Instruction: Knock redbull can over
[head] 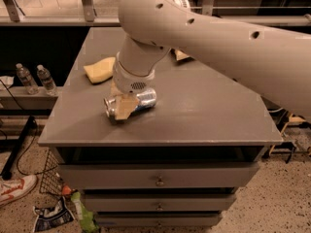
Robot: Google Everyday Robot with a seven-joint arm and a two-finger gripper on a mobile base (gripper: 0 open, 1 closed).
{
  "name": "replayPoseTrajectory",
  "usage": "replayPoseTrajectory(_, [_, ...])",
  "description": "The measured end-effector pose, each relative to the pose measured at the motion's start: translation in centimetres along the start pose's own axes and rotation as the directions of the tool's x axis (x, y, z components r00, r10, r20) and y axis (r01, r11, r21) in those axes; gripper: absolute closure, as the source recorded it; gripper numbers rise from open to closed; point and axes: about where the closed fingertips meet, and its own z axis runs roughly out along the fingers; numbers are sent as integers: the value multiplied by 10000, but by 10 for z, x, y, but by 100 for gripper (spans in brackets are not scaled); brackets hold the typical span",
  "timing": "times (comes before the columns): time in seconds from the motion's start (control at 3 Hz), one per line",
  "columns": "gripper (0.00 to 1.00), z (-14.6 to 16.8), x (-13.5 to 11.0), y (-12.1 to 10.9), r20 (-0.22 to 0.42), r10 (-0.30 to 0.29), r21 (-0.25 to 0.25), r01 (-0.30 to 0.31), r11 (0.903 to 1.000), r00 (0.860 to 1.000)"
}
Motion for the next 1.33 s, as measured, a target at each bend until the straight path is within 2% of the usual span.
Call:
replayPoseTrajectory(0.67, [40,-1,-1,1,-11,-17,-1,17,10000,10000])
replayPoseTrajectory(1.0, [9,-2,-1,2,34,-9,32,8,10000,10000])
replayPoseTrajectory(1.33, [0,-6,2,4,186,70,145,-72,9999,9998])
